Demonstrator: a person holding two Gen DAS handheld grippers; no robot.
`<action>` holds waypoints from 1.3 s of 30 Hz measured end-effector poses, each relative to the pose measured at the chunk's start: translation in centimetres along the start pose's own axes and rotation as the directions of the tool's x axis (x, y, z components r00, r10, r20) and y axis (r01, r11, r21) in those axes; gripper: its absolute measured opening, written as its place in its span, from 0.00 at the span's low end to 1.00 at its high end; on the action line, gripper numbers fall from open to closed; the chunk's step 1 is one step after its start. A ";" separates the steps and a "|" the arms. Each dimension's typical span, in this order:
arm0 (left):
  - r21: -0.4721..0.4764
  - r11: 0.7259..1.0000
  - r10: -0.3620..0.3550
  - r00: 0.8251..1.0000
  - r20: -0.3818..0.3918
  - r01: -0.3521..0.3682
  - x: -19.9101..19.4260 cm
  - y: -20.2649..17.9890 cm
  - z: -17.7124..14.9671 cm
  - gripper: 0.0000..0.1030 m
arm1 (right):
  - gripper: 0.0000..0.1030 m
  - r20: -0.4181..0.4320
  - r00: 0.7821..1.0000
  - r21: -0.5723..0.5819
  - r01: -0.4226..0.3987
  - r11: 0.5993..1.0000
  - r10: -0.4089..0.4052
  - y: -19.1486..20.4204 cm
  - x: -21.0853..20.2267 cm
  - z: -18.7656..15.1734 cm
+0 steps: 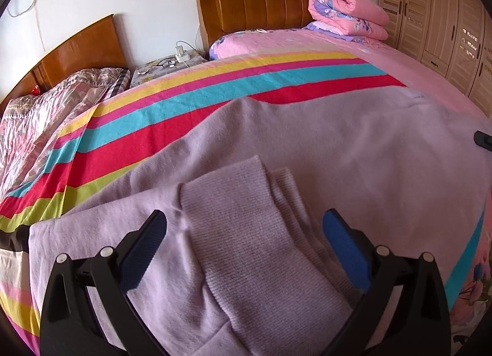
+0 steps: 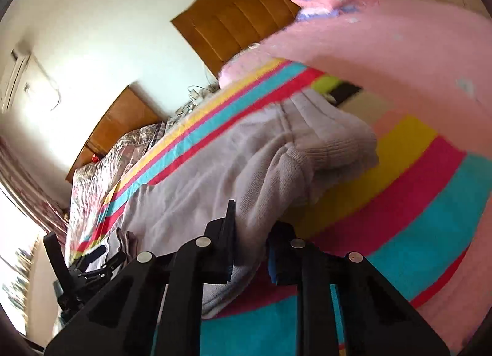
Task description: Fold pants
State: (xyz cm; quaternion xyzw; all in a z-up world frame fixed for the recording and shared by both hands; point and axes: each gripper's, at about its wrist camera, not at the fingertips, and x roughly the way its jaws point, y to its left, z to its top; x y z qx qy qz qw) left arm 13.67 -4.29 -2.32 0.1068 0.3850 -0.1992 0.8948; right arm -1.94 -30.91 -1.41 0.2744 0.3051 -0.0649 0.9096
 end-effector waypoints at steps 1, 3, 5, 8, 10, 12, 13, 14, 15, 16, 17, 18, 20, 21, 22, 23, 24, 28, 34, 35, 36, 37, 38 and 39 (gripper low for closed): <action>-0.023 1.000 0.006 1.000 0.031 -0.005 -1.1 0.9 0.3 0.99 | 0.19 0.035 0.999 -0.094 -0.011 0.996 0.015 2.7 -0.5 0.7; -0.066 0.996 0.059 0.994 0.094 -0.053 -3.7 3.0 0.7 0.99 | 0.19 0.080 0.994 -0.273 -0.056 0.961 0.081 8.1 -1.2 1.9; -0.124 0.986 0.131 0.982 0.139 -0.113 -6.1 5.7 0.8 0.99 | 0.19 0.048 0.983 -0.459 -0.134 0.878 0.175 14.3 -1.0 1.6; -0.243 0.949 0.244 0.958 0.151 -0.203 -9.1 10.5 -0.2 0.99 | 0.19 -0.082 0.953 -0.688 -0.267 0.675 0.293 23.2 0.3 -2.3; -0.324 0.912 0.307 0.942 0.134 -0.251 -10.8 13.6 -1.6 0.99 | 0.20 -0.218 0.925 -0.801 -0.352 0.483 0.312 28.2 1.5 -7.1; -0.388 0.875 0.353 0.930 0.103 -0.290 -12.2 16.4 -3.3 0.99 | 0.20 -0.367 0.892 -0.852 -0.436 0.290 0.264 31.3 2.8 -12.8; -0.412 0.860 0.368 0.926 0.087 -0.303 -12.8 17.6 -4.2 0.99 | 0.21 -0.426 0.877 -0.855 -0.471 0.219 0.223 32.1 3.6 -15.5; -0.430 0.845 0.381 0.922 0.066 -0.318 -13.1 18.6 -5.0 0.99 | 0.22 -0.462 0.871 -0.857 -0.487 0.169 0.167 32.5 4.6 -17.8; -0.442 0.836 0.384 0.922 0.048 -0.325 -13.5 19.4 -5.9 0.99 | 0.24 -0.477 0.871 -0.862 -0.490 0.130 0.118 32.6 5.5 -19.6; -0.452 0.831 0.377 0.926 0.033 -0.323 -13.6 20.0 -6.7 0.99 | 0.25 -0.504 0.858 -0.851 -0.513 0.115 0.101 32.1 6.1 -20.7; -0.461 0.828 0.369 0.929 0.020 -0.319 -13.7 20.5 -7.4 0.99 | 0.30 -0.541 0.835 -0.825 -0.550 0.127 0.098 32.0 6.6 -21.0; -0.465 0.827 0.362 0.932 0.008 -0.317 -13.8 20.7 -8.2 0.99 | 0.42 -0.565 0.818 -0.805 -0.575 0.146 0.107 31.9 6.7 -20.8; -0.456 0.833 0.348 0.938 -0.010 -0.313 -13.7 20.8 -9.4 0.99 | 0.59 -0.615 0.778 -0.757 -0.629 0.177 0.131 31.9 6.5 -20.1; -0.450 0.837 0.340 0.940 -0.014 -0.310 -13.7 20.6 -9.8 0.99 | 0.61 -0.624 0.768 -0.744 -0.641 0.188 0.146 32.3 6.2 -19.9; -0.447 0.842 0.331 0.944 -0.018 -0.303 -13.5 20.4 -10.3 0.99 | 0.61 -0.633 0.756 -0.728 -0.655 0.203 0.167 32.2 6.0 -19.2; -0.445 0.846 0.319 0.947 -0.020 -0.294 -13.4 20.2 -10.7 0.99 | 0.60 -0.644 0.742 -0.708 -0.671 0.222 0.186 32.1 5.7 -18.8; -0.439 0.852 0.308 0.951 -0.019 -0.285 -13.2 19.8 -10.9 0.99 | 0.56 -0.647 0.734 -0.693 -0.679 0.241 0.207 31.8 5.3 -17.9; -0.408 0.871 0.289 0.957 -0.022 -0.272 -12.6 18.1 -11.2 0.99 | 0.44 -0.625 0.745 -0.690 -0.666 0.283 0.233 32.4 5.4 -16.5; -0.418 0.872 0.273 0.962 -0.022 -0.257 -13.2 17.6 -12.3 0.99 | 0.23 -0.613 0.772 -0.738 -0.635 0.227 0.165 33.6 7.7 -19.6; -0.421 0.869 0.278 0.960 -0.019 -0.260 -13.6 17.8 -12.5 0.99 | 0.10 -0.595 0.781 -0.746 -0.624 0.231 0.188 33.7 7.2 -19.2; -0.426 0.865 0.285 0.958 -0.017 -0.265 -14.0 18.0 -12.6 0.99 | 0.10 -0.574 0.790 -0.755 -0.612 0.235 0.213 33.8 6.3 -18.5; -0.434 0.860 0.292 0.956 -0.014 -0.269 -14.4 18.2 -12.8 0.99 | 0.10 -0.560 0.794 -0.760 -0.606 0.233 0.237 34.0 5.4 -17.9; -0.445 0.854 0.297 0.955 -0.011 -0.271 -14.7 18.6 -13.0 0.99 | 0.10 -0.551 0.795 -0.765 -0.603 0.225 0.255 34.1 4.5 -17.5; -0.460 0.846 0.300 0.954 -0.009 -0.271 -15.0 18.9 -13.3 0.99 | 0.10 -0.543 0.798 -0.773 -0.596 0.216 0.261 34.2 3.9 -17.3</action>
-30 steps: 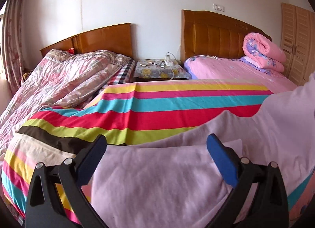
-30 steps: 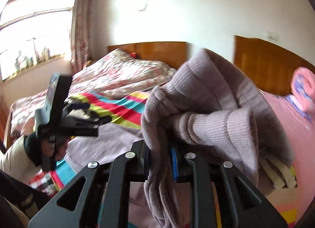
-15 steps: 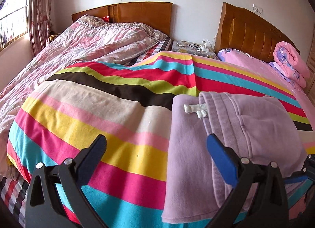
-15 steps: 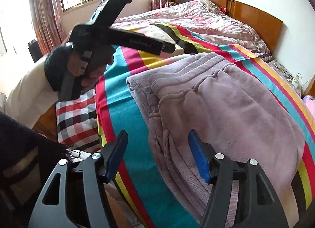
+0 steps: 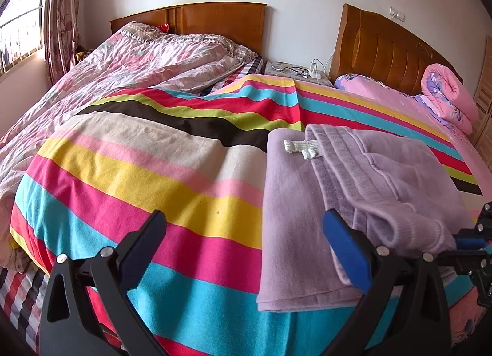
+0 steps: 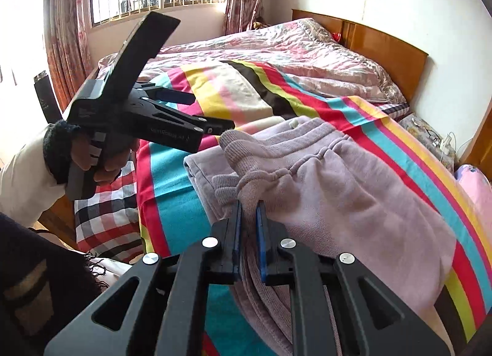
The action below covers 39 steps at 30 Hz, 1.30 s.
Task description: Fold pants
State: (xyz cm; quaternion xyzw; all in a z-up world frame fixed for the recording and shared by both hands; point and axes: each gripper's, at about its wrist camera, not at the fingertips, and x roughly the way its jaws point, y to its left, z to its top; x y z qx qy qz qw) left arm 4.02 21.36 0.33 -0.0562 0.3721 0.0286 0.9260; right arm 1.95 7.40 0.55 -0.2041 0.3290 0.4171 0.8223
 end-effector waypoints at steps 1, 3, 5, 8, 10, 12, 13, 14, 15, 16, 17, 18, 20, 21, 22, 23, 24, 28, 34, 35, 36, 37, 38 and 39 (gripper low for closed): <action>-0.019 1.000 0.000 1.000 0.003 0.000 0.0 0.4 0.0 0.99 | 0.10 0.000 1.000 -0.006 0.001 1.000 -0.001 0.2 -0.3 0.1; -0.050 0.999 -0.005 1.000 0.005 0.006 0.1 0.8 0.1 0.99 | 0.10 -0.034 0.999 -0.007 -0.005 1.000 0.005 0.6 0.6 -0.5; -0.065 0.998 -0.023 1.000 0.000 0.023 0.2 0.8 0.0 0.99 | 0.10 -0.101 0.995 -0.029 0.009 1.000 -0.012 1.1 2.7 -1.8; -0.033 0.999 -0.034 0.999 -0.001 0.034 0.0 -0.1 -0.3 0.99 | 0.13 -0.114 0.993 -0.040 0.027 0.999 -0.032 1.5 3.9 -2.7; -0.013 0.999 -0.033 0.999 0.004 0.033 -0.3 -0.4 -0.4 0.99 | 0.17 -0.108 0.993 -0.043 0.043 0.998 -0.047 1.4 3.4 -2.4; -0.017 0.999 -0.044 0.999 0.004 0.044 -0.4 -0.4 -0.5 0.99 | 0.28 -0.113 0.991 -0.079 0.064 0.995 -0.073 1.8 3.2 -2.3; -0.021 0.999 -0.049 0.999 0.003 0.049 -0.4 -0.3 -0.6 0.99 | 0.33 -0.123 0.989 -0.104 0.070 0.992 -0.082 2.2 3.3 -2.4; -0.022 0.998 -0.053 0.999 0.002 0.053 -0.5 -0.3 -0.6 0.99 | 0.35 -0.131 0.987 -0.134 0.079 0.988 -0.097 2.7 3.5 -2.7; -0.022 0.998 -0.056 0.998 -0.001 0.056 -0.5 -0.3 -0.7 0.99 | 0.37 -0.138 0.983 -0.175 0.098 0.980 -0.123 3.2 3.8 -2.9; -0.020 0.998 -0.059 0.998 -0.005 0.059 -0.6 -0.4 -0.8 0.99 | 0.37 -0.139 0.978 -0.221 0.125 0.967 -0.158 3.8 4.1 -3.2; -0.019 0.998 -0.061 0.998 -0.011 0.061 -0.6 -0.5 -0.9 0.99 | 0.37 -0.134 0.971 -0.267 0.158 0.951 -0.199 4.4 4.5 -3.4; -0.019 0.998 -0.064 0.998 -0.017 0.063 -0.7 -0.6 -1.0 0.99 | 0.37 -0.122 0.963 -0.310 0.194 0.931 -0.241 4.9 4.8 -3.6; -0.021 0.997 -0.075 0.997 -0.030 0.074 -0.8 -0.7 -1.1 0.99 | 0.37 -0.092 0.937 -0.412 0.272 0.870 -0.337 6.3 5.6 -4.3; -0.025 0.996 -0.084 0.996 -0.036 0.083 -1.0 -0.8 -1.1 0.99 | 0.36 -0.070 0.919 -0.466 0.314 0.827 -0.388 7.0 6.1 -4.8; -0.030 0.995 -0.097 0.994 -0.040 0.096 -1.2 -0.8 -1.1 0.99 | 0.29 -0.040 0.899 -0.513 0.356 0.781 -0.436 7.6 6.5 -5.3; -0.037 0.993 -0.116 0.992 -0.042 0.114 -1.5 -0.8 -1.0 0.99 | 0.24 -0.013 0.881 -0.540 0.391 0.745 -0.472 7.9 6.6 -5.6; -0.045 0.990 -0.139 0.989 -0.042 0.137 -1.8 -0.7 -0.9 0.99 | 0.17 0.000 0.878 -0.534 0.404 0.743 -0.478 7.9 6.3 -5.6; -0.092 0.959 -0.272 0.961 -0.053 0.266 -2.9 -0.1 -0.2 0.99 | 0.13 0.062 0.893 -0.344 0.437 0.831 -0.445 5.9 2.6 -3.4; -0.280 0.833 -0.529 0.836 -0.146 0.478 -0.3 -0.2 1.4 0.99 | 0.13 0.111 0.898 -0.235 0.441 0.866 -0.427 4.2 0.5 -2.2; -0.281 0.820 -0.549 0.823 -0.144 0.498 -0.1 -0.7 1.9 0.99 | 0.13 0.113 0.896 -0.242 0.443 0.863 -0.429 4.5 0.6 -2.4; -0.280 0.812 -0.563 0.813 -0.147 0.512 0.2 -1.3 2.4 0.99 | 0.13 0.113 0.895 -0.255 0.446 0.858 -0.432 4.6 0.8 -2.5; -0.273 0.809 -0.572 0.806 -0.155 0.521 0.5 -2.0 2.8 0.99 | 0.13 0.111 0.894 -0.266 0.448 0.854 -0.434 4.9 1.0 -2.6; -0.259 0.815 -0.568 0.803 -0.179 0.519 1.1 -2.8 3.2 0.99 | 0.13 0.112 0.892 -0.275 0.452 0.849 -0.438 5.1 1.2 -2.7; -0.244 0.830 -0.551 0.805 -0.221 0.501 1.9 -3.7 3.5 0.99 | 0.13 0.115 0.889 -0.278 0.457 0.845 -0.443 5.3 1.2 -3.0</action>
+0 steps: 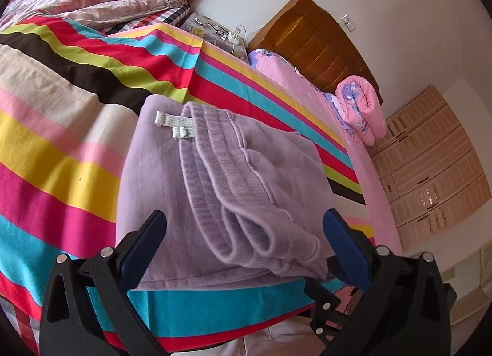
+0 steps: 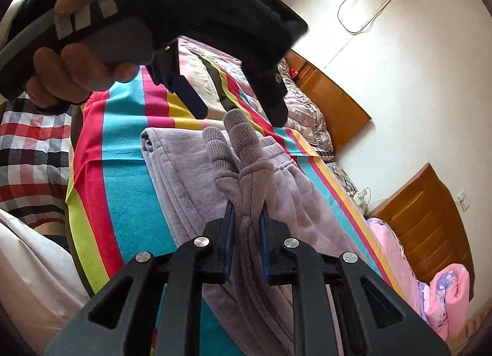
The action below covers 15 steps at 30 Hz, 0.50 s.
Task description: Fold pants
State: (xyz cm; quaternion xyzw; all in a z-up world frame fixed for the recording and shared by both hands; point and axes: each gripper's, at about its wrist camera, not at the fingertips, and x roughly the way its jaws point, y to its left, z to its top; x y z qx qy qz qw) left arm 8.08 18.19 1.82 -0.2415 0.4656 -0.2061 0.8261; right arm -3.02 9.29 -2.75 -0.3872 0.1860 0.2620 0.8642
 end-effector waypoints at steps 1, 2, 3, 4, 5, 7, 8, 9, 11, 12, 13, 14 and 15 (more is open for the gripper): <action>-0.003 0.999 0.034 0.999 -0.038 -0.034 1.1 -0.2 0.3 0.99 | 0.13 0.002 1.000 0.000 0.006 1.000 -0.006 0.1 0.0 0.1; -0.014 0.999 0.051 0.996 -0.072 -0.052 2.1 -0.3 0.6 0.99 | 0.13 0.007 1.000 0.006 0.012 1.000 -0.012 0.1 -0.1 0.0; -0.026 0.998 0.050 0.993 -0.105 -0.053 3.1 -0.3 0.7 0.99 | 0.13 0.014 1.000 0.017 0.016 1.000 -0.016 -0.1 -0.3 -0.1; -0.044 0.998 0.032 0.991 -0.128 -0.037 4.0 -0.1 0.9 0.99 | 0.13 0.022 1.000 0.027 0.020 0.999 -0.021 -0.3 -0.4 -0.1; -0.065 0.998 0.003 0.989 -0.145 -0.012 4.8 0.2 1.1 0.99 | 0.13 0.027 0.999 0.031 0.024 0.999 -0.025 -0.4 -0.5 -0.1; -0.100 0.994 -0.056 0.985 -0.165 0.040 6.1 0.1 1.9 0.98 | 0.13 0.034 0.999 0.034 0.026 0.999 -0.027 -0.5 -0.6 -0.1; -0.108 0.992 -0.075 0.984 -0.162 0.058 6.6 0.0 2.5 0.98 | 0.13 0.036 0.999 0.031 0.028 0.999 -0.029 -0.5 -0.7 -0.2; -0.109 0.992 -0.073 0.985 -0.159 0.056 7.2 0.0 3.0 0.98 | 0.13 0.036 0.999 0.030 0.027 0.999 -0.028 -0.4 -0.6 -0.2; -0.107 0.993 -0.061 0.987 -0.150 0.045 8.1 -0.1 4.0 0.92 | 0.13 0.035 0.999 0.028 0.030 0.999 -0.031 -0.3 -0.4 -0.3; -0.100 0.994 -0.046 0.988 -0.145 0.032 8.3 -0.1 4.4 0.77 | 0.13 0.034 0.999 0.029 0.031 0.999 -0.032 -0.3 -0.3 -0.4; -0.088 0.996 -0.002 0.989 -0.146 -0.011 8.5 -0.1 4.6 0.67 | 0.14 0.030 0.999 0.034 0.028 0.999 -0.029 0.0 -0.3 -0.6; -0.075 0.996 0.045 0.989 -0.142 -0.056 8.6 0.1 4.7 0.46 | 0.14 0.025 0.999 0.036 0.019 0.999 -0.020 -0.1 -0.2 -0.7; -0.068 0.995 0.061 0.988 -0.138 -0.071 8.5 0.3 4.8 0.40 | 0.17 0.028 1.000 0.040 0.001 0.999 -0.002 -0.2 -0.3 -0.9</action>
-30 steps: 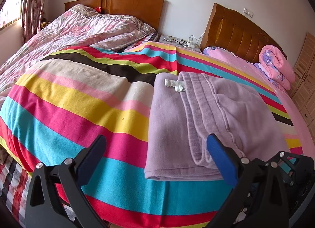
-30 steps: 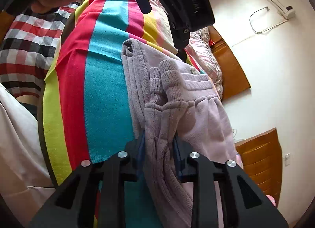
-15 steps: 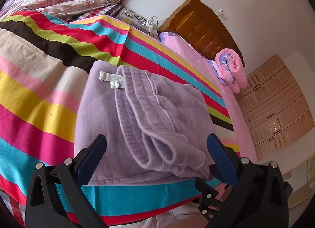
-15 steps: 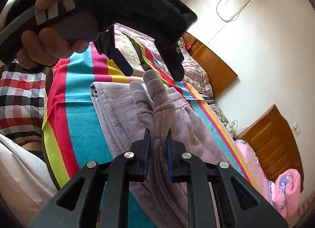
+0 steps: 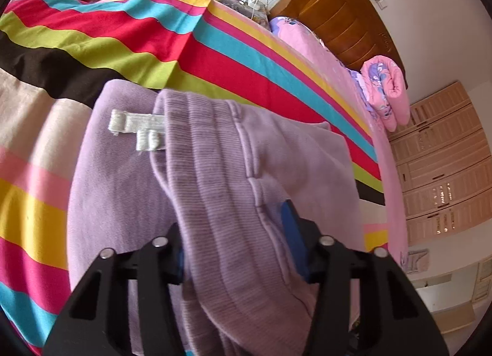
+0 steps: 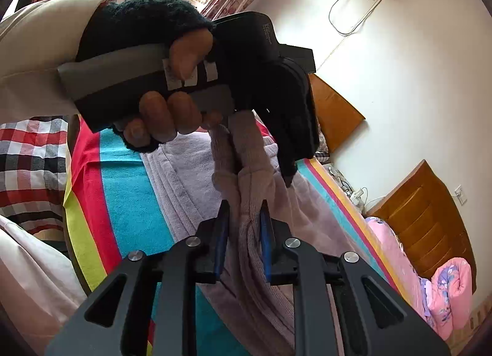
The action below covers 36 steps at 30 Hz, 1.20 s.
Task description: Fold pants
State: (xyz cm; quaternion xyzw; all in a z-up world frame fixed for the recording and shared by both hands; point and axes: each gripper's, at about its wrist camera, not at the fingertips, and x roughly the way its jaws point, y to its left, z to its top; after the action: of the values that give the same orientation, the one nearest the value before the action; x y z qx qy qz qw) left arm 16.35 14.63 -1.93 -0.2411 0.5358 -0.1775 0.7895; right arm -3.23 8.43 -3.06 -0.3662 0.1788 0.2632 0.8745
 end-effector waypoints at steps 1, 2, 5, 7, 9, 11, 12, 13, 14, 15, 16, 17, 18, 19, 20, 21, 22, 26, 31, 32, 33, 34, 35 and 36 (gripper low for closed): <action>-0.004 1.000 -0.015 1.000 0.003 0.015 -0.1 0.4 0.0 0.39 | 0.23 0.002 1.000 0.021 -0.018 1.000 0.018 -0.4 -0.3 -0.2; -0.009 0.999 -0.031 0.999 0.008 0.031 -0.2 0.8 -0.1 0.37 | 0.27 0.005 1.000 0.059 -0.030 0.998 0.030 -1.0 -0.7 -0.5; -0.015 0.999 -0.034 0.999 0.015 0.034 0.0 1.4 -0.4 0.37 | 0.52 0.031 1.000 0.213 -0.003 0.977 -0.004 -3.6 -2.7 -2.4; -0.011 0.999 -0.033 0.999 0.026 0.034 0.0 1.4 -0.5 0.37 | 0.58 0.009 1.000 0.327 0.024 0.945 -0.028 -5.7 -4.1 -4.7; 0.002 1.000 -0.021 0.999 0.036 0.021 -0.1 1.2 -0.7 0.37 | 0.59 -0.031 0.998 0.400 0.067 0.914 -0.060 -7.1 -5.3 -7.3; 0.027 1.000 0.013 0.998 0.055 -0.014 -0.3 0.7 -1.2 0.40 | 0.60 -0.086 0.993 0.440 0.111 0.891 -0.081 -7.5 -6.1 -10.0; 0.039 0.999 0.033 0.997 0.066 -0.036 -0.3 0.5 -1.3 0.41 | 0.60 -0.117 0.990 0.455 0.127 0.881 -0.083 -7.6 -6.2 -11.2; 0.052 0.997 0.055 0.995 0.078 -0.059 -0.3 0.2 -1.4 0.42 | 0.60 -0.147 0.985 0.472 0.149 0.869 -0.089 -7.8 -6.1 -12.3; 0.063 0.995 0.073 0.993 0.089 -0.079 -0.3 -0.1 -1.5 0.43 | 0.60 -0.171 0.981 0.492 0.165 0.855 -0.091 -8.0 -5.8 -13.3; 0.072 0.993 0.088 0.991 0.098 -0.096 -0.3 -0.3 -1.7 0.43 | 0.60 -0.180 0.980 0.516 0.169 0.840 -0.086 -8.2 -5.6 -13.9; 0.078 0.991 0.101 0.989 0.105 -0.109 -0.3 -0.4 -1.8 0.43 | 0.60 -0.181 0.980 0.542 0.173 0.823 -0.087 -8.5 -5.4 -14.4; 0.083 0.989 0.110 0.988 0.110 -0.120 -0.4 -0.5 -1.8 0.44 | 0.60 -0.181 0.980 0.564 0.175 0.807 -0.086 -8.7 -5.2 -14.6; 0.086 0.988 0.118 0.987 0.114 -0.128 -0.4 -0.7 -1.9 0.44 | 0.60 -0.186 0.979 0.575 0.173 0.799 -0.078 -8.8 -5.0 -14.9; 0.087 0.987 0.122 0.986 0.116 -0.133 -0.4 -0.7 -1.9 0.44 | 0.60 -0.198 0.977 0.573 0.180 0.799 -0.078 -8.6 -4.9 -15.2; 0.088 0.987 0.126 0.985 0.118 -0.136 -0.4 -0.8 -2.0 0.44 | 0.60 -0.215 0.973 0.565 0.194 0.802 -0.084 -8.4 -4.7 -15.5; 0.091 0.986 0.129 0.984 0.121 -0.141 -0.4 -0.7 -2.0 0.45 | 0.60 -0.231 0.969 0.560 0.202 0.803 -0.084 -8.2 -4.5 -15.8; 0.096 0.984 0.135 0.983 0.126 -0.147 -0.4 -0.8 -2.1 0.45 | 0.60 -0.249 0.964 0.559 0.219 0.800 -0.090 -8.2 -4.3 -16.1; 0.127 0.973 0.175 0.973 0.151 -0.195 -0.4 -1.4 -2.5 0.45 | 0.60 -0.268 0.958 0.588 0.248 0.770 -0.104 -8.6 -3.8 -16.8; 0.167 0.951 0.229 0.955 0.187 -0.261 -0.5 -2.4 -3.1 0.44 | 0.61 -0.297 0.946 0.572 0.284 0.769 -0.128 -9.0 -1.7 -16.2; 0.173 0.947 0.236 0.952 0.193 -0.270 -0.5 -2.6 -3.2 0.44 | 0.62 -0.295 0.946 0.578 0.289 0.763 -0.135 -9.0 -1.4 -16.3; 0.177 0.944 0.242 0.950 0.199 -0.278 -0.6 -2.7 -3.3 0.44 | 0.63 -0.298 0.944 0.584 0.297 0.755 -0.141 -9.0 -1.2 -16.2; 0.181 0.941 0.248 0.947 0.205 -0.286 -0.6 -3.0 -3.4 0.44 | 0.64 -0.301 0.943 0.591 0.302 0.748 -0.144 -9.1 -1.1 -16.3; 0.185 0.939 0.252 0.945 0.210 -0.291 -0.6 -3.1 -3.5 0.44 | 0.64 -0.304 0.942 0.593 0.307 0.744 -0.146 -9.2 -1.1 -16.4; 0.187 0.937 0.255 0.943 0.215 -0.296 -0.7 -3.2 -3.6 0.44 | 0.65 -0.306 0.940 0.593 0.311 0.743 -0.149 -9.2 -1.2 -16.4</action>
State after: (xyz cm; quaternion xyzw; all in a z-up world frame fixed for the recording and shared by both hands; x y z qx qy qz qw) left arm 12.70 11.66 -0.71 -0.0917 0.4650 -0.0984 0.8750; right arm -0.67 -9.47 -8.38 -0.0987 0.3136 0.0309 0.9439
